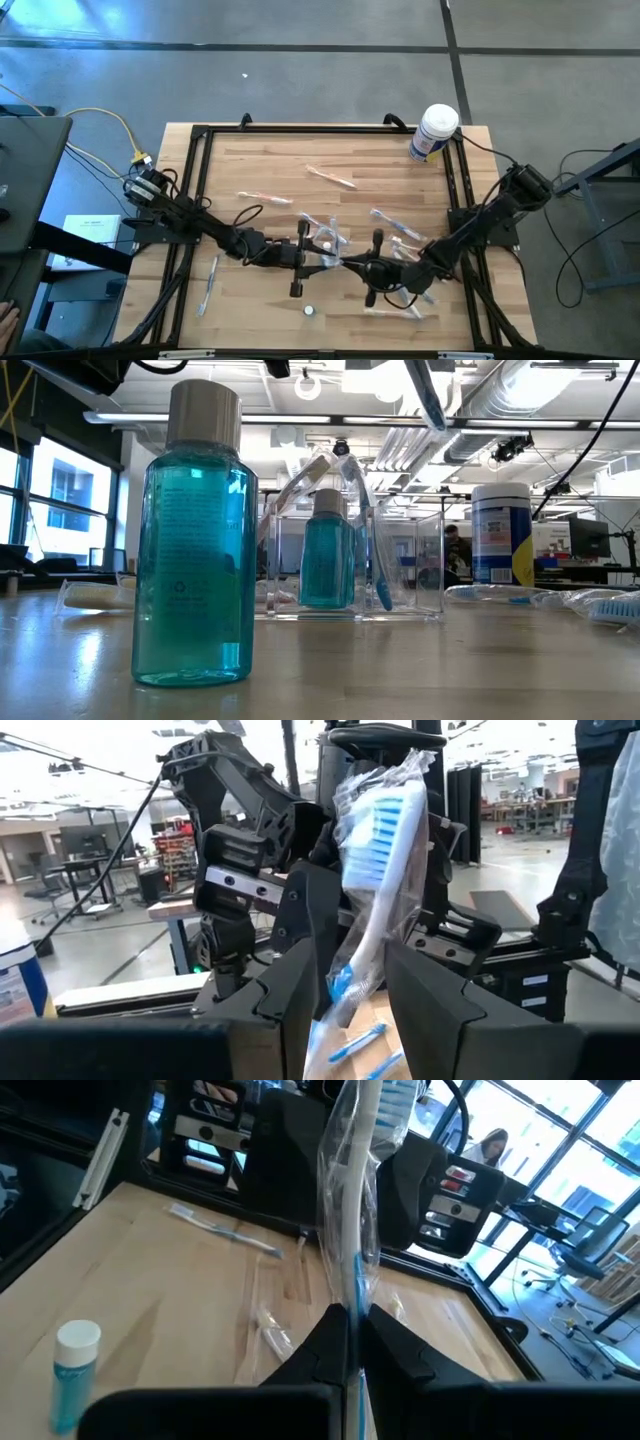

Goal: Pick & Place toothbrushing station
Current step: Put the blue toothbrush into the transparent organizer

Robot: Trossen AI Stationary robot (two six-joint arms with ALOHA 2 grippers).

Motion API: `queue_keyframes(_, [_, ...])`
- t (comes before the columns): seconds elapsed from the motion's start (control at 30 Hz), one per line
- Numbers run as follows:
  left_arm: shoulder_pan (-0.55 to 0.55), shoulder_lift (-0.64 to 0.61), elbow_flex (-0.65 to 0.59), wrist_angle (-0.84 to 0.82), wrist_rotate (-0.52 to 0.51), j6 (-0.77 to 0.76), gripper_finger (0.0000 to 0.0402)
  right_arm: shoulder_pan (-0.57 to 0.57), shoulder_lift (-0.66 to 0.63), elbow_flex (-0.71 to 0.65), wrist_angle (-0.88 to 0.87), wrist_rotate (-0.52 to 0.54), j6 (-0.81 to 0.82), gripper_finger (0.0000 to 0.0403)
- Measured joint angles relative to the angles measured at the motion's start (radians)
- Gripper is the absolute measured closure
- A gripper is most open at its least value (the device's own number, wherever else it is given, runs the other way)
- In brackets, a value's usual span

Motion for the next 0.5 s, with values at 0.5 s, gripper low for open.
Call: queue_keyframes(0.5, [0.012, 0.000, -0.001, -0.004, 0.007, -0.004, 0.0311, -0.032, 0.011, 0.000, 0.007, -0.087, 0.032, 0.0394])
